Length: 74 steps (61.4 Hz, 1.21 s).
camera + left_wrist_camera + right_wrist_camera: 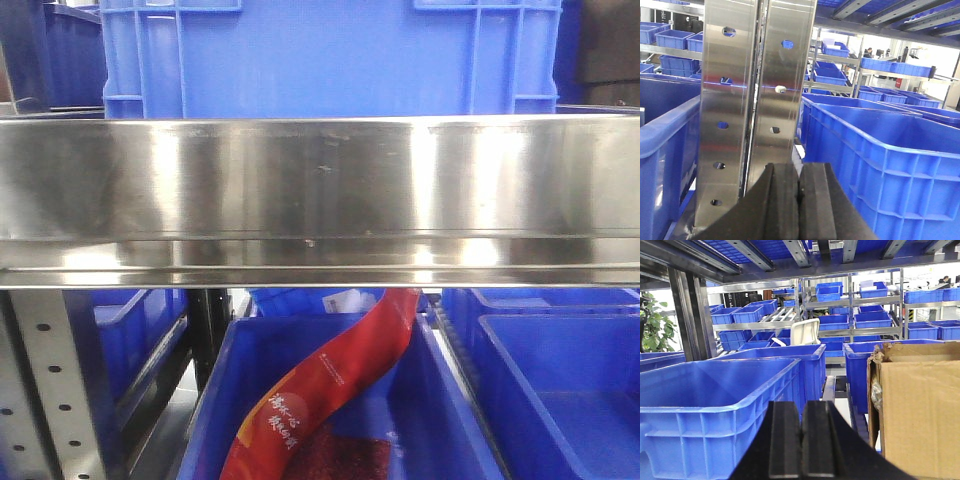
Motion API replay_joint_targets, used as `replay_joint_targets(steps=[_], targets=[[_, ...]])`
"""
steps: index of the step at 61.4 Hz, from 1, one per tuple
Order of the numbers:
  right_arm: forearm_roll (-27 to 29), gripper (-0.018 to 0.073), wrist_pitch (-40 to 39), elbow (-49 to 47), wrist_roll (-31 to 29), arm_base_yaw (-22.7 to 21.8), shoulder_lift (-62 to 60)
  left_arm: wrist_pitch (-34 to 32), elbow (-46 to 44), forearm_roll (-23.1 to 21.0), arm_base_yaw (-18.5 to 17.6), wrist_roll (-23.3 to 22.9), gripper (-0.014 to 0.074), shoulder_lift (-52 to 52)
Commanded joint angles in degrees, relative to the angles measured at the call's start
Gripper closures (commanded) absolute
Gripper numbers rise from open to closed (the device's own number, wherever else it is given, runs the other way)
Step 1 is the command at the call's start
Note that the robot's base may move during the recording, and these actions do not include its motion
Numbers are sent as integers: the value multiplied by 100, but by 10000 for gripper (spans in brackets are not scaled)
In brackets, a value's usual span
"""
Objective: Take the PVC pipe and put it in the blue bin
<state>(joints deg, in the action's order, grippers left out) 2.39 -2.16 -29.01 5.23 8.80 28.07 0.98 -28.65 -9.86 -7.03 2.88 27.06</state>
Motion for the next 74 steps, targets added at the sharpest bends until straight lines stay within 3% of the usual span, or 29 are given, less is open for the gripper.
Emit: replay_joint_targets(steps=[1, 13, 30, 41, 49, 74], targets=[[-33, 727, -133, 46, 16, -37, -33, -98, 10, 5, 15, -13, 707, -38], [113, 727, -223, 449, -791, -37, -201, -98, 10, 5, 15, -13, 707, -38], [144, 727, -404, 2054, -801, -616, -1568, -98, 10, 5, 15, -13, 707, -38], [130, 727, -404, 2901, -801, -641, -2430, -98, 10, 5, 15, -13, 707, -38], [130, 727, 156, 2901, -801, -641, -2807, -98, 10, 5, 15, -13, 707, -38], [130, 727, -13, 2901, -801, -641, -2807, -133, 10, 5, 15, -13, 707, -47]])
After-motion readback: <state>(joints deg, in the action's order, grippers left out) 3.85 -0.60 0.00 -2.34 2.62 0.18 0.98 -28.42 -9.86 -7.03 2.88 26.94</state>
